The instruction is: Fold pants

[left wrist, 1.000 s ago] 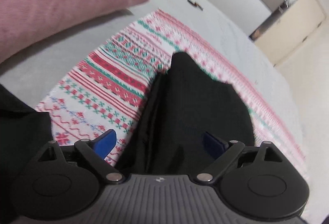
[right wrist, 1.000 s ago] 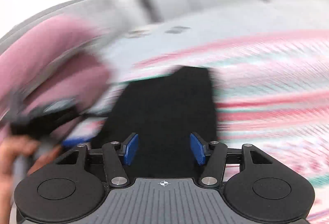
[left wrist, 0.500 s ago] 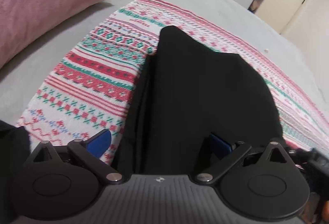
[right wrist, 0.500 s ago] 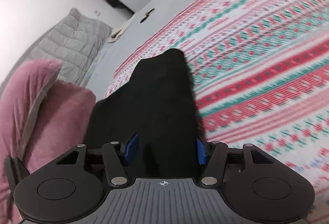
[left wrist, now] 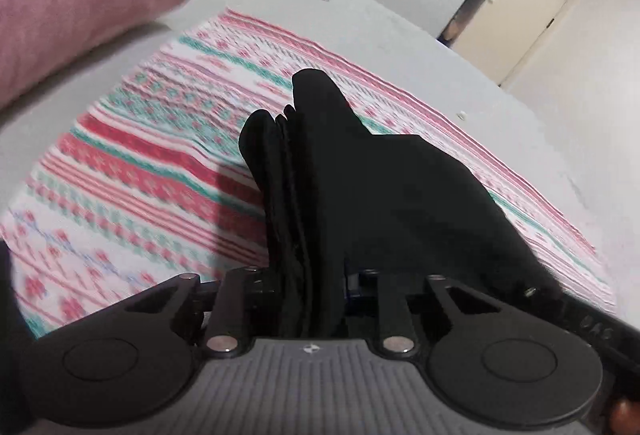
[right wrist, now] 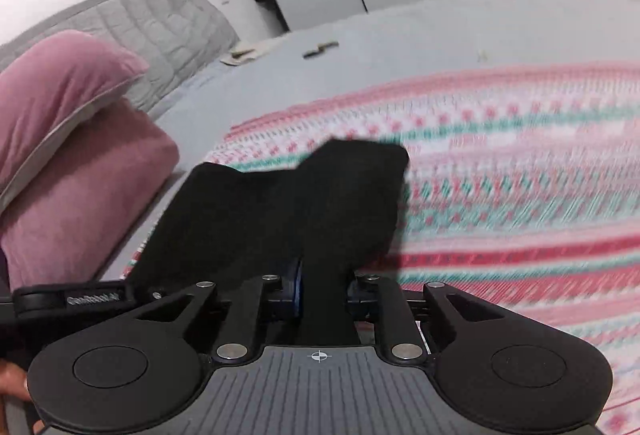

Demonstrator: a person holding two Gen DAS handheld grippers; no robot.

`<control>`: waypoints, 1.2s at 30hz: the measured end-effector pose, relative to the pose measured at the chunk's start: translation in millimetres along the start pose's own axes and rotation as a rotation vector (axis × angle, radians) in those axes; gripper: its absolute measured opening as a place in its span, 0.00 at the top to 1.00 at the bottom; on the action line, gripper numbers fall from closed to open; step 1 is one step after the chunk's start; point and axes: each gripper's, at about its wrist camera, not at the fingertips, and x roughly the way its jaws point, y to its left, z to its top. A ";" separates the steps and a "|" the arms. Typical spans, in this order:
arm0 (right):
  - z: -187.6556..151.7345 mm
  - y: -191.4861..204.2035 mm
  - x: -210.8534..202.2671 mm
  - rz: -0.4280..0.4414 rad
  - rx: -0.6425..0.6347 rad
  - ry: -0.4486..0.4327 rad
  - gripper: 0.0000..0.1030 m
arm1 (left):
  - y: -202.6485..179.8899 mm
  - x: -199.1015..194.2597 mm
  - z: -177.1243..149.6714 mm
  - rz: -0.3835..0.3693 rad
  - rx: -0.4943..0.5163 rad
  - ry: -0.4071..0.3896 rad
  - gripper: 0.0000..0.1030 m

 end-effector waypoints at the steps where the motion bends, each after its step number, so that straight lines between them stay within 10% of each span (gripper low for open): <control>1: 3.3 -1.5 -10.5 -0.009 -0.029 -0.006 0.85 | -4.5 1.4 -3.0 -0.023 -0.024 0.019 0.58; 11: 8.3 -90.0 -158.5 -0.141 -0.147 -0.049 0.86 | -136.8 1.0 -75.9 -0.254 -0.004 0.109 0.58; 14: -12.5 -138.1 -179.2 -0.168 -0.120 -0.020 0.84 | -166.3 18.8 -99.6 -0.190 0.046 0.156 0.56; 19: -84.2 -245.7 -158.3 -0.093 0.232 0.096 0.65 | -164.1 38.7 -105.1 -0.120 0.011 0.188 0.40; 24: -44.5 -260.2 -162.0 0.024 0.276 0.065 0.34 | -135.1 39.6 -89.2 -0.130 -0.073 0.153 0.17; 30: -40.3 -282.6 -120.5 -0.016 0.343 0.062 0.36 | -143.3 47.6 -85.8 -0.146 -0.041 0.119 0.15; 33: -41.4 -274.1 -117.0 -0.036 0.309 0.047 0.65 | -154.8 51.4 -89.8 -0.170 0.010 0.119 0.19; 36: -39.5 -264.3 -114.0 -0.064 0.261 0.023 0.82 | -158.7 56.1 -91.7 -0.184 0.032 0.125 0.45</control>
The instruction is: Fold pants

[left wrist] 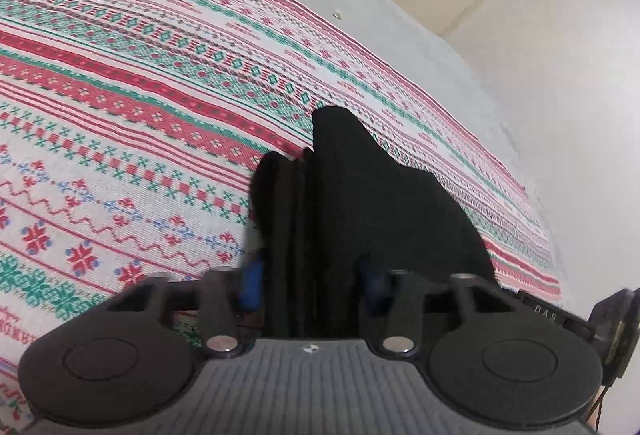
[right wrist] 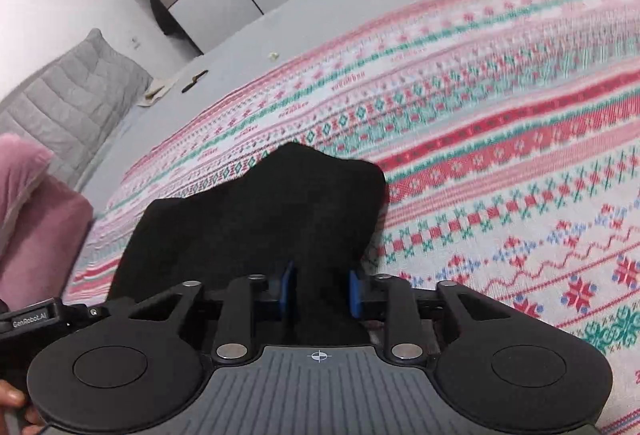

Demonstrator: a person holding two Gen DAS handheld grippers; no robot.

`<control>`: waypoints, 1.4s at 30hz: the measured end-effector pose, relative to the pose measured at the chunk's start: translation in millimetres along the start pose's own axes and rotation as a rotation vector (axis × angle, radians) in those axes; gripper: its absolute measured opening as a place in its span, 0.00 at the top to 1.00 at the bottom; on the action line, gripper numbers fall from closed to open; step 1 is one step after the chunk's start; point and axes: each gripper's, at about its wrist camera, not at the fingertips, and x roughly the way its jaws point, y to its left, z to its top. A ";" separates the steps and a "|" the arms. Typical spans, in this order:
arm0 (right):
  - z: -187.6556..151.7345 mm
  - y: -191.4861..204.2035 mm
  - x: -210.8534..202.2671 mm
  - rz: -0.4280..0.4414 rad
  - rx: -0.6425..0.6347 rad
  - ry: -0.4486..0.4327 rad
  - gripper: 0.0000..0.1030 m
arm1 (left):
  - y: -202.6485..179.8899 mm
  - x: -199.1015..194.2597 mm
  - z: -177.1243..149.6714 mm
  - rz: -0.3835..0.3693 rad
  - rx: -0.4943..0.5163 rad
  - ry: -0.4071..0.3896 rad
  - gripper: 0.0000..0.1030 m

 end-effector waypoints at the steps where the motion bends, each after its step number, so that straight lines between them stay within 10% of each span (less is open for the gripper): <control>1: -0.2 2.3 -2.0 0.000 -0.006 -0.017 0.86 | 0.1 -1.4 -1.7 0.002 0.003 -0.006 0.51; 7: 4.2 28.7 -26.6 0.047 -0.105 -0.162 0.89 | -9.0 -15.8 -2.7 0.000 0.033 -0.041 0.59; 18: 3.0 -3.5 -4.1 -0.035 0.008 -0.034 0.72 | -6.8 -6.7 -0.4 0.019 0.083 -0.019 0.56; 21: 2.0 1.0 -9.2 -0.027 0.000 -0.038 0.89 | -15.9 -9.5 -2.9 0.043 0.139 -0.036 0.58; 33: 7.2 25.6 -17.8 -0.081 -0.172 -0.156 0.91 | -25.8 2.1 5.4 0.071 0.181 -0.086 0.59; 42: 6.8 27.7 -21.4 -0.187 -0.202 -0.102 0.58 | -34.7 -14.2 4.3 0.204 0.262 -0.122 0.37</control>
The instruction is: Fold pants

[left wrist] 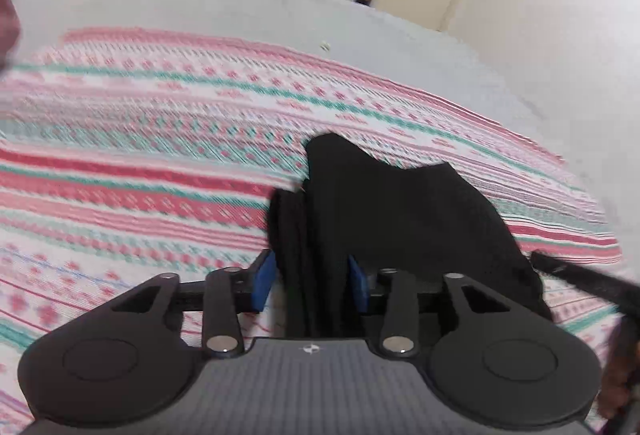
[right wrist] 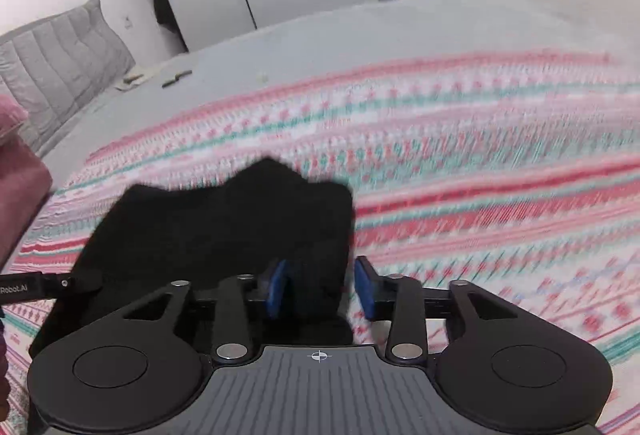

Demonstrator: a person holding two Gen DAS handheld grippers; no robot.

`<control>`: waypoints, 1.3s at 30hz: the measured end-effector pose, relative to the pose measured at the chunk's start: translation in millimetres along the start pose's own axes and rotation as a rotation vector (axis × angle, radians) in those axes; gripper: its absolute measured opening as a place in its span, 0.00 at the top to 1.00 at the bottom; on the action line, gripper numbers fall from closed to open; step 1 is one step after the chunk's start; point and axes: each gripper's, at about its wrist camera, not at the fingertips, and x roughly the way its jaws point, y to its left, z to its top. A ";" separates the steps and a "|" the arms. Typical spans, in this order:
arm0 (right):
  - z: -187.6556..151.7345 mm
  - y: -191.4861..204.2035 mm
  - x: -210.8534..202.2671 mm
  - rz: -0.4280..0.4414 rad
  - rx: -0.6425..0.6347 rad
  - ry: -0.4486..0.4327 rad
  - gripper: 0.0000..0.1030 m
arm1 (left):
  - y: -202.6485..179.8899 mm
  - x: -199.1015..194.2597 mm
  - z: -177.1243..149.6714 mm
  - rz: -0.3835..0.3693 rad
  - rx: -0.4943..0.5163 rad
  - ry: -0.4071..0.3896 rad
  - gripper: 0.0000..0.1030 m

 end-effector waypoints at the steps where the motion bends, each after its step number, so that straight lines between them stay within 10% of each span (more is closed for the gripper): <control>1: 1.8 2.2 -7.9 -0.013 -0.015 -0.025 0.54 | -1.3 -4.0 0.7 0.014 0.011 -0.008 0.35; 17: -31.1 38.0 -111.0 0.074 -0.020 -0.055 0.49 | -38.8 -113.1 -58.7 0.250 0.108 -0.179 0.00; 39: -116.8 64.0 -226.0 0.089 0.032 -0.127 0.32 | -53.6 -179.4 -146.7 0.270 0.090 -0.194 0.00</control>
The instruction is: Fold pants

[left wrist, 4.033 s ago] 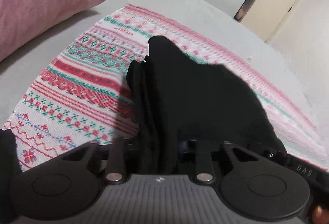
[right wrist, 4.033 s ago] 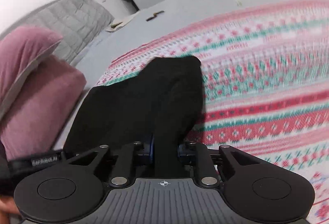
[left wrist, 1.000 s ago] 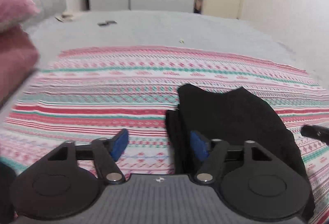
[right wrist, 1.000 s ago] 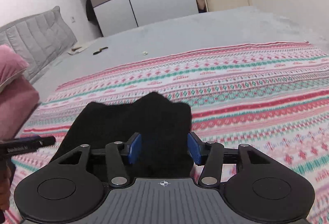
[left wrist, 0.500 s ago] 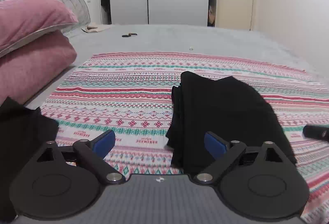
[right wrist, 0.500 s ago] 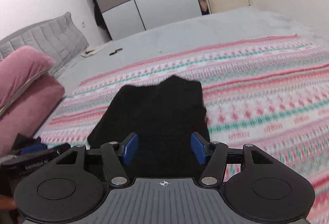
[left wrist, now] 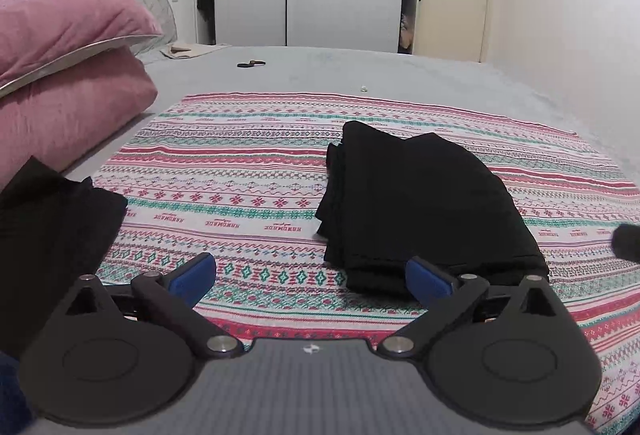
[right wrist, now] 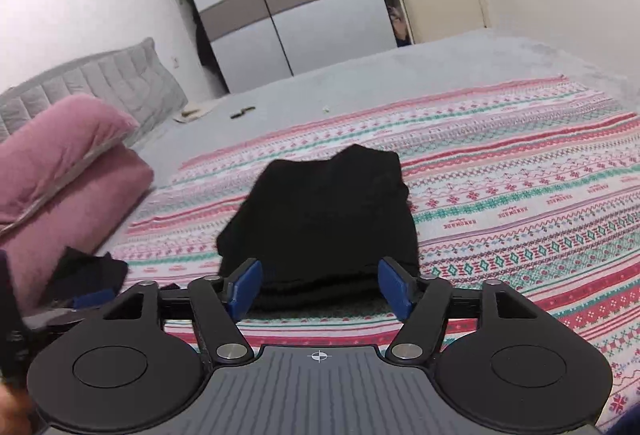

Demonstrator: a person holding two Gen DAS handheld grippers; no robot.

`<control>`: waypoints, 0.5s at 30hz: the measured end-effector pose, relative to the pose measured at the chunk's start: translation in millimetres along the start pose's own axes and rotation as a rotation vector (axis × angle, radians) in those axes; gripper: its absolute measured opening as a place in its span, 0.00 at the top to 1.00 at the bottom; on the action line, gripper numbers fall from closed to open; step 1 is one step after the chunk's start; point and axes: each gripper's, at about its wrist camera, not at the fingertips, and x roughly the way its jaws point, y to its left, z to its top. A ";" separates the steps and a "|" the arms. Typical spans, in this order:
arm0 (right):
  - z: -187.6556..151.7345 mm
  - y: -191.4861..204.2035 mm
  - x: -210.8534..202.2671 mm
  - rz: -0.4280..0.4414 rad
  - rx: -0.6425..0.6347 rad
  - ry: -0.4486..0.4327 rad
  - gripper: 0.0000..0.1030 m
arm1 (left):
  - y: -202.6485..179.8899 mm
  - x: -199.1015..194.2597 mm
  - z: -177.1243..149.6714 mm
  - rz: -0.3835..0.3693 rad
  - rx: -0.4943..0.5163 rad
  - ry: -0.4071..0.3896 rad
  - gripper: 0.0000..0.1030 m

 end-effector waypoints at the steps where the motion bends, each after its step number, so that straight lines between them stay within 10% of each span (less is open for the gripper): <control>1: -1.3 2.0 -3.5 -0.008 -0.016 -0.011 0.29 | 0.1 -1.8 -0.1 -0.003 -0.005 0.000 0.00; 15: -40.0 -6.5 41.6 -0.141 -0.168 0.025 0.13 | -4.3 35.5 -20.0 0.004 -0.047 0.066 0.00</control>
